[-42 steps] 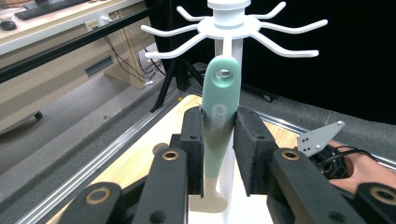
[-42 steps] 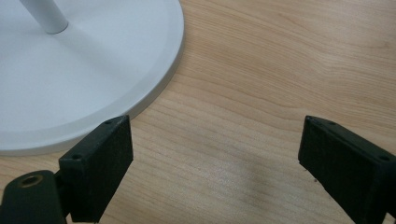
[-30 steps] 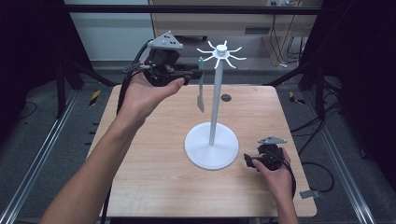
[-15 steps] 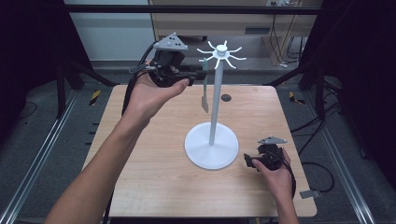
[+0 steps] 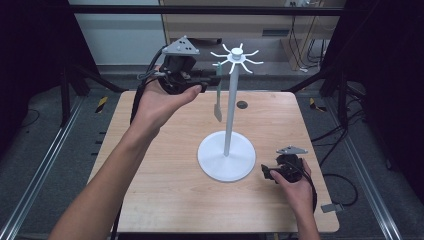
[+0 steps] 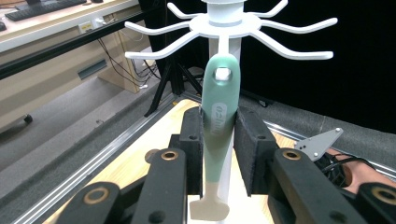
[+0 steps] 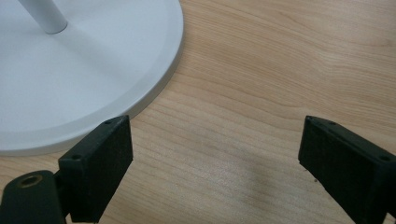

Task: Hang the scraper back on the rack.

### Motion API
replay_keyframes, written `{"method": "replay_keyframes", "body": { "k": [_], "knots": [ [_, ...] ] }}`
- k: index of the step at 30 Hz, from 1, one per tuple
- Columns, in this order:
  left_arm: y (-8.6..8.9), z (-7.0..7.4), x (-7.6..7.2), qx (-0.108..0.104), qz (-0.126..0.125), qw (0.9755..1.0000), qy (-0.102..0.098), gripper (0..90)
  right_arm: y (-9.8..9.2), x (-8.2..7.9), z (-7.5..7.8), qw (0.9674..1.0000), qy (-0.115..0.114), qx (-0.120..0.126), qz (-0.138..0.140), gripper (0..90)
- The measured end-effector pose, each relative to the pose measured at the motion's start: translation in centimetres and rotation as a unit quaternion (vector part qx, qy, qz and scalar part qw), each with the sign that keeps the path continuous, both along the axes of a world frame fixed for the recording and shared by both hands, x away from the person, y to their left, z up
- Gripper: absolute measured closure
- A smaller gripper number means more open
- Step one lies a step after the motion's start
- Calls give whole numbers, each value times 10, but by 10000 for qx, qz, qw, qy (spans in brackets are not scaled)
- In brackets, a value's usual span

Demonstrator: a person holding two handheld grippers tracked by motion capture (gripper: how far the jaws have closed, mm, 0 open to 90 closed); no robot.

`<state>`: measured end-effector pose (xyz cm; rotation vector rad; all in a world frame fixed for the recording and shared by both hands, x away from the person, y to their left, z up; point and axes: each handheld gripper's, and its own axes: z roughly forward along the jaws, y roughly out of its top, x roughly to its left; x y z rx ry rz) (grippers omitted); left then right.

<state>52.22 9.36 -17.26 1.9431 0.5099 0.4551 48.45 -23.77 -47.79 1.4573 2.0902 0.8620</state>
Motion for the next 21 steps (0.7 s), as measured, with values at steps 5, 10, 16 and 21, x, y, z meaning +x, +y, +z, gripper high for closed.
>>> {"method": "replay_keyframes", "body": {
  "k": [5,10,16,21],
  "knots": [
    [3,-2,-3,-120,38,9999,-69,640,-1,-1,0,10000,-3,0,-11,104],
    [14,-5,-9,-213,77,9996,-192,568,-1,1,-1,10000,-38,-27,-3,104],
    [34,-18,-17,-180,239,9991,-293,419,1,0,0,10000,-36,-56,18,105],
    [45,-34,-23,-92,228,9995,-216,302,2,-1,1,10000,-33,-78,-5,105]
  ]
}}
